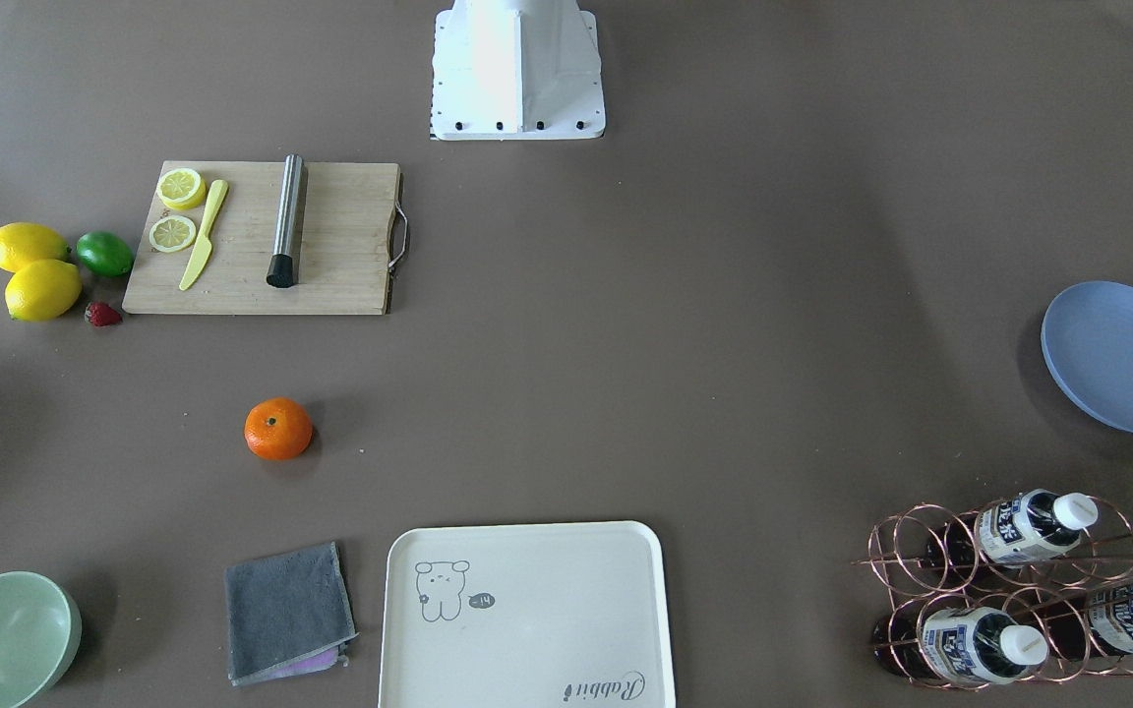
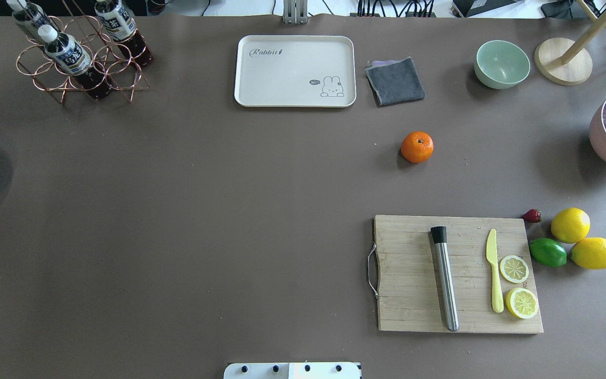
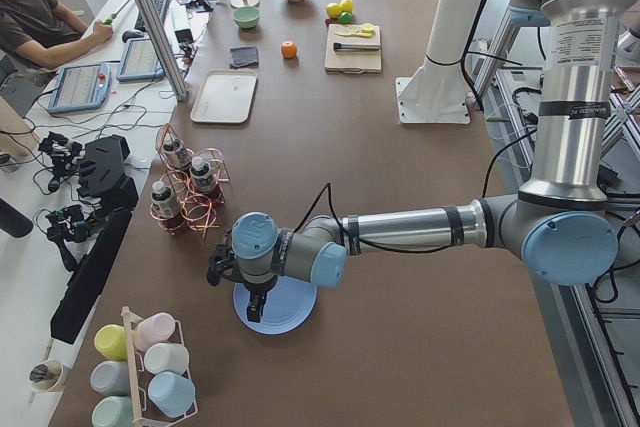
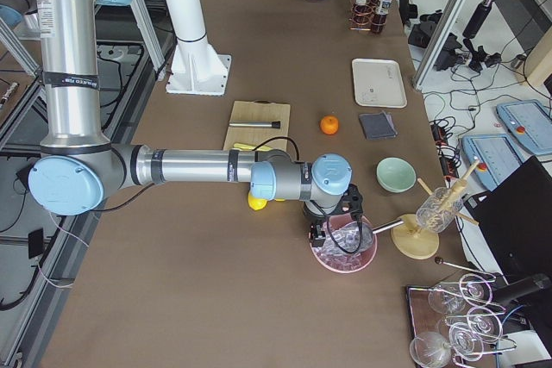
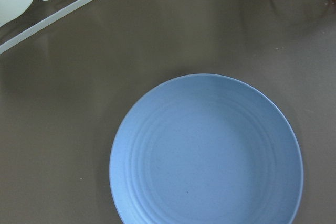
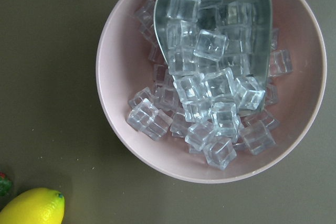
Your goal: Pick orange to plate
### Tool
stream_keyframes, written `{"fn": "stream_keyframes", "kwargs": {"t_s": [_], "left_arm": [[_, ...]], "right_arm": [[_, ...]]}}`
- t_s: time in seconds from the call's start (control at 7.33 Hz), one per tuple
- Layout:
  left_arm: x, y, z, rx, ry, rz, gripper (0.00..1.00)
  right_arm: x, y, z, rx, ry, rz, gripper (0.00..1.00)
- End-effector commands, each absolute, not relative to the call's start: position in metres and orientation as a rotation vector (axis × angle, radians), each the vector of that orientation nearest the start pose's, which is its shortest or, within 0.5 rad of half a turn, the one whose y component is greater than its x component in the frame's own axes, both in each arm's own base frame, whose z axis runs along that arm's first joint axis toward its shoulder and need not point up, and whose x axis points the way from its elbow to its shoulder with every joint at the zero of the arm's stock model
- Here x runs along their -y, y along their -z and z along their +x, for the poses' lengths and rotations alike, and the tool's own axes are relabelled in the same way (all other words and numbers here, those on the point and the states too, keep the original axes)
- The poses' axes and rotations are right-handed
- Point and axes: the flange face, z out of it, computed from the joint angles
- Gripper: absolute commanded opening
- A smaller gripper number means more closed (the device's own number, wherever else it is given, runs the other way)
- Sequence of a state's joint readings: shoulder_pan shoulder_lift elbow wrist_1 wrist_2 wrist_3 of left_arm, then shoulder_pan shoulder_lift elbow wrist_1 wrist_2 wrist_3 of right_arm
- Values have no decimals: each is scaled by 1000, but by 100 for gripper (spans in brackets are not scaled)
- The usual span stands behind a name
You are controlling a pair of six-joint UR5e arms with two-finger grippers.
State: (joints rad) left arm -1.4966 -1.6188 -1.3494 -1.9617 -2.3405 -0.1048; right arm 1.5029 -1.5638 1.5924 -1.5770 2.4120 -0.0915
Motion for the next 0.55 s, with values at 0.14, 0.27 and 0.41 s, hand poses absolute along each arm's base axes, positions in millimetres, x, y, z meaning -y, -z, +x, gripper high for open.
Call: {"fn": "stream_keyframes", "kwargs": {"t_s": [0.14,0.27,0.41], "left_arm": [[544,-746,20,-712,-131,113,97],[544,-766,21,-711,-132,109,97],[540,-779,20,-711,-131,106,97]], "right_arm": [[501,-638,12,843,186,25,100],[499,-641,12,843,184,21,100],[499,-641,12,843,185,20,100]]}}
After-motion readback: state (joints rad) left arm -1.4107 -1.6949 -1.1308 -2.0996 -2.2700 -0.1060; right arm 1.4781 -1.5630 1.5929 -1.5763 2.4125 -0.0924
